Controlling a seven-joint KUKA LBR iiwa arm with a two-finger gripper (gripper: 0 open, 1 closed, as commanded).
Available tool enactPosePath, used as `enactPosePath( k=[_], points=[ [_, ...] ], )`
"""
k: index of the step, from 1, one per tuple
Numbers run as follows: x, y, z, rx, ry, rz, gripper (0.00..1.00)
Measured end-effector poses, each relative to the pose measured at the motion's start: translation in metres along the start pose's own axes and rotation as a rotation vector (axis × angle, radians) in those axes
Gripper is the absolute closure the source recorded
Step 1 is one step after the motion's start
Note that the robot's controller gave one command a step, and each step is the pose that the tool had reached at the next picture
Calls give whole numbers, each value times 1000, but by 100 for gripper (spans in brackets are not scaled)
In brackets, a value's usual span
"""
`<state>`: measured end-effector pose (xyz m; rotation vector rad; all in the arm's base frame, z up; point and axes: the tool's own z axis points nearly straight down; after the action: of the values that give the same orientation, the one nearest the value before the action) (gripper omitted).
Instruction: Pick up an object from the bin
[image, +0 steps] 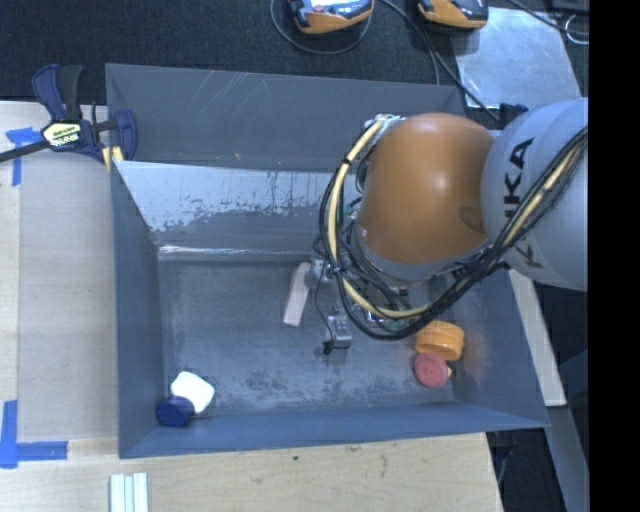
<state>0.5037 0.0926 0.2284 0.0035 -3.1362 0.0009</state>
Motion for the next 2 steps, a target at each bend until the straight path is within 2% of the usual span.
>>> enactPosePath(
  k=[1,2],
  points=[
    [-2,0,-4,-1,-9,3,0],
    [-20,-37,66,2,4,92,0]
  ],
)
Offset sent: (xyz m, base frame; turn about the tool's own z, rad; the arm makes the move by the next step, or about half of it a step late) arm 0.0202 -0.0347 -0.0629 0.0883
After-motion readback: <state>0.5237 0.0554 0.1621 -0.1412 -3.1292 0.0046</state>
